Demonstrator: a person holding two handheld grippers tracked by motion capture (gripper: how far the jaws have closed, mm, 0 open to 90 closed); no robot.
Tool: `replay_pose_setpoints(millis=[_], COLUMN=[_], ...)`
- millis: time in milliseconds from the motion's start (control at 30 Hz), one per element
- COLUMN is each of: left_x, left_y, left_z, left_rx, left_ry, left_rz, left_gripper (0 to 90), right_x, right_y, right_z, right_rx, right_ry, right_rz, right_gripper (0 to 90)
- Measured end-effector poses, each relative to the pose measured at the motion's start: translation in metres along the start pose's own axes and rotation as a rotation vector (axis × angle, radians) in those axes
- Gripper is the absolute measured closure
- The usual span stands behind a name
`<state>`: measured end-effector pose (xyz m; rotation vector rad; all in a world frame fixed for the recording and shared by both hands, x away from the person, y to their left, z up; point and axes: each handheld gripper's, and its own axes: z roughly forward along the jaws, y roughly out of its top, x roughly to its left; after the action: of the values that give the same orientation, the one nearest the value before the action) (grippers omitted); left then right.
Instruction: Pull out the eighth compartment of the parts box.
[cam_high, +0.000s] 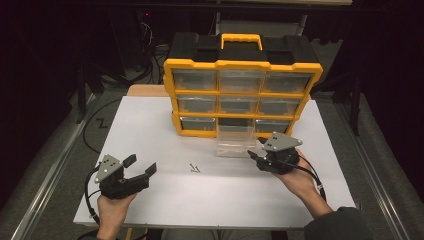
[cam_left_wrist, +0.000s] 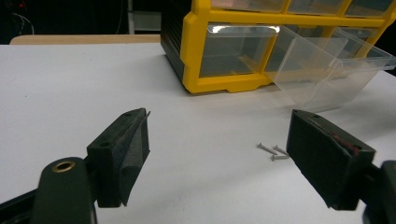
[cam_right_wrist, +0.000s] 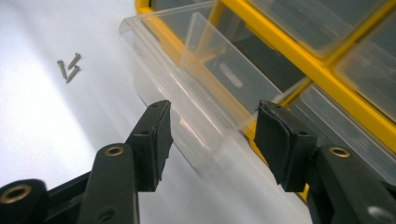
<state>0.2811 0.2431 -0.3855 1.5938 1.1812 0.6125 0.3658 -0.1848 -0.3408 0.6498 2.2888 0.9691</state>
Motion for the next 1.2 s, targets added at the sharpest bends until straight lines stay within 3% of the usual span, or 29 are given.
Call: replay_pose_setpoints(millis=[233, 400, 800, 1067, 1200], left_x=[-0.001, -0.001, -0.002, -0.002, -0.003], left_y=[0.0, 0.0, 0.0, -0.001, -0.001], left_z=[0.001, 0.001, 0.002, 0.003, 0.003], left_rx=[0.002, 0.005, 0.009, 0.013, 0.015], left_ry=[-0.003, -0.001, -0.002, 0.001, 0.001], left_rz=[0.003, 0.006, 0.008, 0.01, 0.011], left_gripper=[21.5, 21.5, 21.5, 21.5, 21.5], right_x=[-0.011, -0.015, -0.024, -0.027, -0.028], right_y=[-0.012, -0.023, -0.045, -0.059, -0.064], right_z=[-0.018, -0.028, -0.05, -0.061, -0.066], right_rx=[-0.033, -0.041, -0.136, -0.201, -0.213], right_ry=[0.032, 0.045, 0.032, -0.01, -0.009], right_rz=[0.143, 0.183, 0.31, 0.341, 0.363], right_gripper=[42.6, 40.4, 34.5, 32.1, 32.3])
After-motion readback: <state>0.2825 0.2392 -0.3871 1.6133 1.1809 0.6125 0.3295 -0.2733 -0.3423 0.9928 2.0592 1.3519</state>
